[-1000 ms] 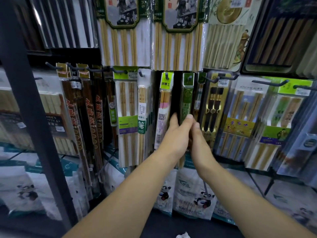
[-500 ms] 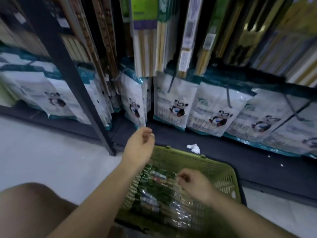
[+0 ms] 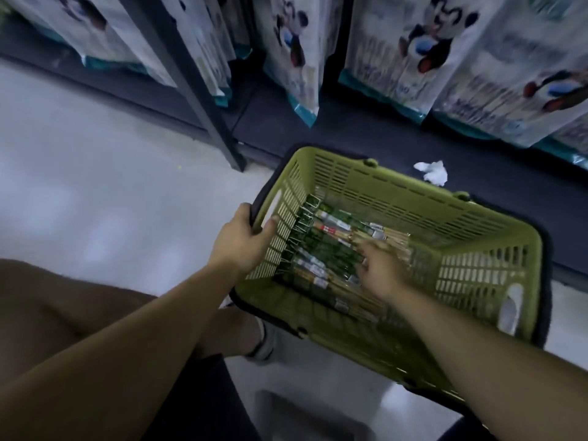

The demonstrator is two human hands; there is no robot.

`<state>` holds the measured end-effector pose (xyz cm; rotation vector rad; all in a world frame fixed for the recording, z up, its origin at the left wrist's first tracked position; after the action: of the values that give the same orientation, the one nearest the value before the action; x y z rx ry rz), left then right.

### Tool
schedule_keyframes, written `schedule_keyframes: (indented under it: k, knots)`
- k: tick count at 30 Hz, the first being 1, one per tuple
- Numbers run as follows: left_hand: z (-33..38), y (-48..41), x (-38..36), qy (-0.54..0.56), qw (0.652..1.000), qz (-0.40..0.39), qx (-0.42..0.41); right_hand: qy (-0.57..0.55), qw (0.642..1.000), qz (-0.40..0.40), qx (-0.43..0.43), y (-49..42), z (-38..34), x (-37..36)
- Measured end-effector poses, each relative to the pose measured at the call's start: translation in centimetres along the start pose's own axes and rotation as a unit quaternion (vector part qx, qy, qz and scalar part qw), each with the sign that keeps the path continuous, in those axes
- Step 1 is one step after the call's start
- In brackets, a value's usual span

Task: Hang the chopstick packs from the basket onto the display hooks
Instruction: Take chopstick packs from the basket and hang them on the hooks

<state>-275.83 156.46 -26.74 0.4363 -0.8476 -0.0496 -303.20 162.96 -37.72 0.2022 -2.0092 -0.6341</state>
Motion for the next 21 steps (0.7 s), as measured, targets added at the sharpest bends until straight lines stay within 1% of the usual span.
schedule_keyframes:
  k: [4,8,12,17,21]
  knots:
    - [-0.1,-0.4,-0.1,0.018,1.0,-0.009,0.014,0.061,0.997,0.036,0.022,-3.2,-0.8,0.2]
    - [-0.4,-0.8,-0.4,0.015,1.0,0.003,0.01,0.128,0.992,0.024,0.002,-5.2,-1.3,-0.1]
    - [-0.6,-1.0,-0.5,0.02,1.0,0.001,0.014,0.143,0.989,0.032,-0.002,-5.8,-1.7,-0.7]
    - [-0.9,-1.4,-0.8,0.024,1.0,0.006,0.013,0.156,0.987,0.03,0.025,-5.9,-1.8,-0.7]
    - [-0.9,-1.4,-0.8,0.028,1.0,0.0,0.009,0.15,0.988,0.029,0.026,-5.9,-1.7,-0.4]
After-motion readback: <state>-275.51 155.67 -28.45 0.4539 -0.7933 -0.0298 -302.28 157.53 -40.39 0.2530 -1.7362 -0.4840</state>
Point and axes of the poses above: each hand's wrist, its own y-axis away from the middle knuckle, its own x-axis out of the back of the hand, z = x × y, the point moved 2 cm from there along -y, towards the middle knuckle, and after that the axes turned 5 degrees about z, right-handed, at the moved point
